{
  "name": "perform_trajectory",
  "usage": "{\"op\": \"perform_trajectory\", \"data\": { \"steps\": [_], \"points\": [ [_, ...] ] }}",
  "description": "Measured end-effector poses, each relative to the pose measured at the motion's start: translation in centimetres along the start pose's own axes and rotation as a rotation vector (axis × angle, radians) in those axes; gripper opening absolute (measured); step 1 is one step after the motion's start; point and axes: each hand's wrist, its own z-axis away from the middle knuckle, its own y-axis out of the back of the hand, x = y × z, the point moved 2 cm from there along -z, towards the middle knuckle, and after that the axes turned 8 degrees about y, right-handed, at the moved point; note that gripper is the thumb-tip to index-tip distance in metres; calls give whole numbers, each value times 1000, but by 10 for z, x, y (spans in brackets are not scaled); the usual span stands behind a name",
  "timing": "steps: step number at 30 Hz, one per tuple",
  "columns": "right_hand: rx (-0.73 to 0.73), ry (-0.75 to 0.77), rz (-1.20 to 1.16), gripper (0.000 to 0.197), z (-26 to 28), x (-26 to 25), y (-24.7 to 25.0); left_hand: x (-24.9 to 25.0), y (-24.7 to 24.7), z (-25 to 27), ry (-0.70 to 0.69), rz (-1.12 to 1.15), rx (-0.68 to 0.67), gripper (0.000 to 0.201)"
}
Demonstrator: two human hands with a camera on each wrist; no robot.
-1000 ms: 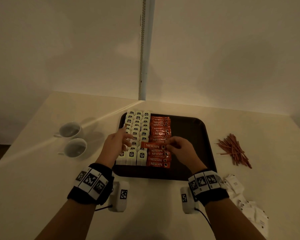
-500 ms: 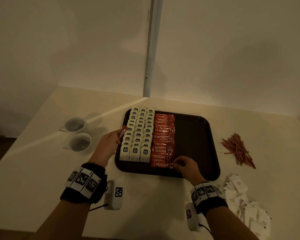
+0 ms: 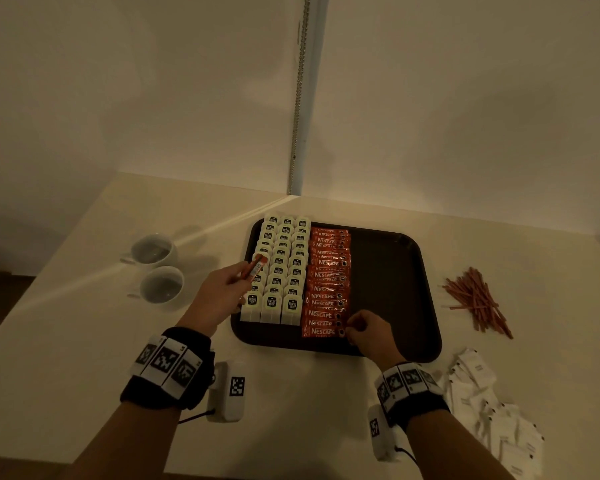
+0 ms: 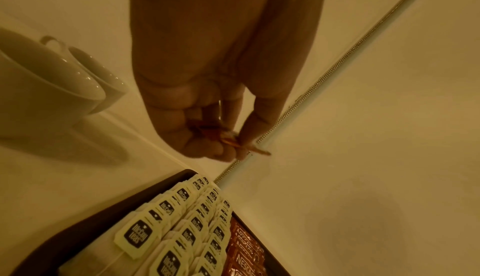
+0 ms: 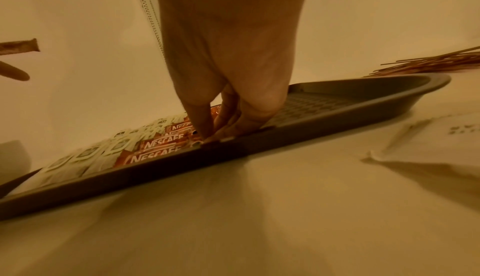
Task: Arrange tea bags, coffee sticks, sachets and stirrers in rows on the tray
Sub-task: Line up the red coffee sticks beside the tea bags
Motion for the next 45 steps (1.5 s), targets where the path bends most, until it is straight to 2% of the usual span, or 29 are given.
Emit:
{"op": "perform_trajectory", "data": {
  "steps": [3,7,9,12,16,18,20,23,27,31,33,36,39,41,43,45],
  "points": [
    [15,-17,-25,13,1,0,-1,-7,2,-5,-15,-16,3,37],
    [9,-49,-49,14,2,-2,1,-6,1,-6,-107,-22,21,20],
    [39,-41,-66,12,3,-9,5,-2,1,-6,-170,-13,18,18],
    [75,54,-235,6,6,-39,16,6,-2,-5,-284,0,-4,27],
    [-187,229,-711,25,17,-109,24,17,-11,-4,-485,-6,-36,38],
    [-241,330,-766,24,22,-134,27,22,-16,-3,-549,-11,-48,38],
    [-196,412,-747,24,22,-147,29,27,-19,0,-574,-10,-63,35],
    [-131,433,-797,24,20,-148,32,31,-20,0,-502,102,-92,41],
    [-109,454,-838,24,18,-146,33,32,-20,-5,-460,188,-22,30],
    [-66,540,-618,14,18,-148,36,32,-23,-6,-435,243,-13,25],
    [-120,572,-496,8,19,-150,36,34,-25,-6,-418,298,2,21],
    [-206,574,-457,28,22,-154,34,38,-31,-6,-423,227,-28,14],
    [-154,649,-482,54,26,-162,36,36,-36,-6,-386,152,-147,25],
    [-137,666,-488,62,27,-166,42,29,-38,-5,-307,145,-214,32],
    [-124,644,-450,58,26,-169,48,22,-40,-5,-260,142,-237,30],
    [-77,586,-438,38,24,-170,52,19,-40,-6,-260,111,-239,24]
  ]
}}
